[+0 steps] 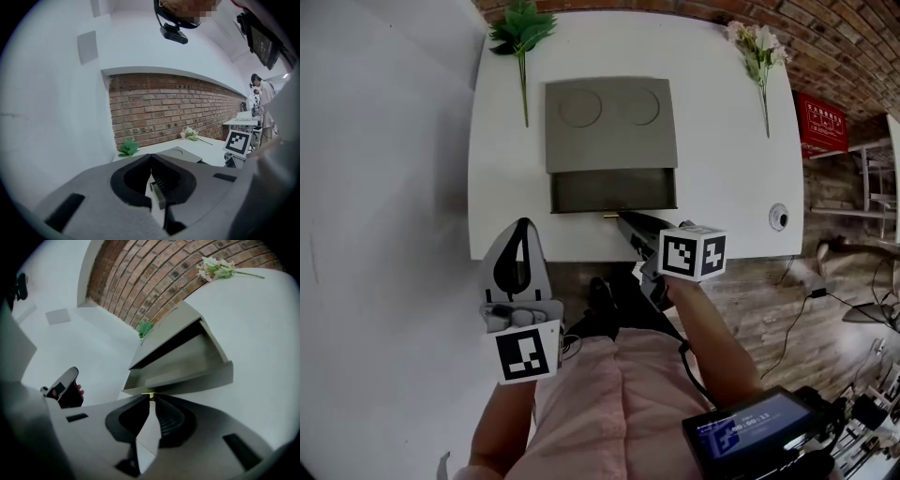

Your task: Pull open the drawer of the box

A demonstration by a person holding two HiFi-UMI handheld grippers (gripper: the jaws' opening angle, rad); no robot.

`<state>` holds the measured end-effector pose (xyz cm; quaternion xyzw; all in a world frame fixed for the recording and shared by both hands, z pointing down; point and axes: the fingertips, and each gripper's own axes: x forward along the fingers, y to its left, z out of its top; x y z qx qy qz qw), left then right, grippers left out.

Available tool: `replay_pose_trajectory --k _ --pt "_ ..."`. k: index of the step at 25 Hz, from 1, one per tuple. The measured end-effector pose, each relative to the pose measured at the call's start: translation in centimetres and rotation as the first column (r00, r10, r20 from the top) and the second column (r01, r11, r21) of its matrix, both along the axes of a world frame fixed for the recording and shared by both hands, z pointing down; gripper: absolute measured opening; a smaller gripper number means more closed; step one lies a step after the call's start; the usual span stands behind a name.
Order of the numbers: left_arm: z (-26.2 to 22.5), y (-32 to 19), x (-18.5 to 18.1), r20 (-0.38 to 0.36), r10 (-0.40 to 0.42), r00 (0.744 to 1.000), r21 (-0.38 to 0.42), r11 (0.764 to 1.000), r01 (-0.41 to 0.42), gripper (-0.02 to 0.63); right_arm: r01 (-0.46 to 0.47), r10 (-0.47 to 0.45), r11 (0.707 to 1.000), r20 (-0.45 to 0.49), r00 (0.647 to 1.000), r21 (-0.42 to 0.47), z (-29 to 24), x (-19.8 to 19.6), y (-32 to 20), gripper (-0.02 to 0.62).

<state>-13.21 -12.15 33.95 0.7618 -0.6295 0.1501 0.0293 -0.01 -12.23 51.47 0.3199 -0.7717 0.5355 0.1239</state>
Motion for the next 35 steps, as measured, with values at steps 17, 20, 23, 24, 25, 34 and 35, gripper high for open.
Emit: replay_pose_trajectory --k 17,20,23,24,25,34,35 --pt "0.0 2.2 -0.6 0.005 0.023 1.000 0.000 1.000 -0.023 0.008 -0.022 0.022 1.000 -0.014 1.000 0.007 0.2 0.4 2.9 0.046" --pt "0.0 2.7 -0.7 0.000 0.020 1.000 0.005 1.000 -0.020 0.008 -0.025 0.025 1.000 -0.016 1.000 0.008 0.3 0.4 3.4 0.045" --pt "-0.1 3.1 -0.8 0.001 0.020 1.000 0.007 1.000 -0.020 0.008 -0.023 0.023 1.000 -0.015 1.000 0.005 0.3 0.5 3.8 0.045" --pt "-0.2 3.2 -0.8 0.002 0.021 1.000 0.008 1.000 -0.021 0.008 -0.023 0.023 1.000 -0.014 1.000 0.004 0.3 0.5 4.0 0.045" --pt "-0.2 3.3 -0.8 0.002 0.021 1.000 0.009 1.000 -0.021 0.008 -0.023 0.023 1.000 -0.014 1.000 0.004 0.3 0.5 4.1 0.045" --pt "-0.1 3.9 -0.8 0.007 0.025 1.000 0.010 1.000 -0.025 0.009 -0.027 0.027 1.000 -0.012 1.000 0.000 0.6 0.5 5.0 0.044" --pt "-0.2 4.1 -0.8 0.008 0.026 1.000 0.012 1.000 -0.026 0.008 -0.027 0.027 1.000 -0.012 1.000 0.000 0.6 0.5 5.2 0.046"
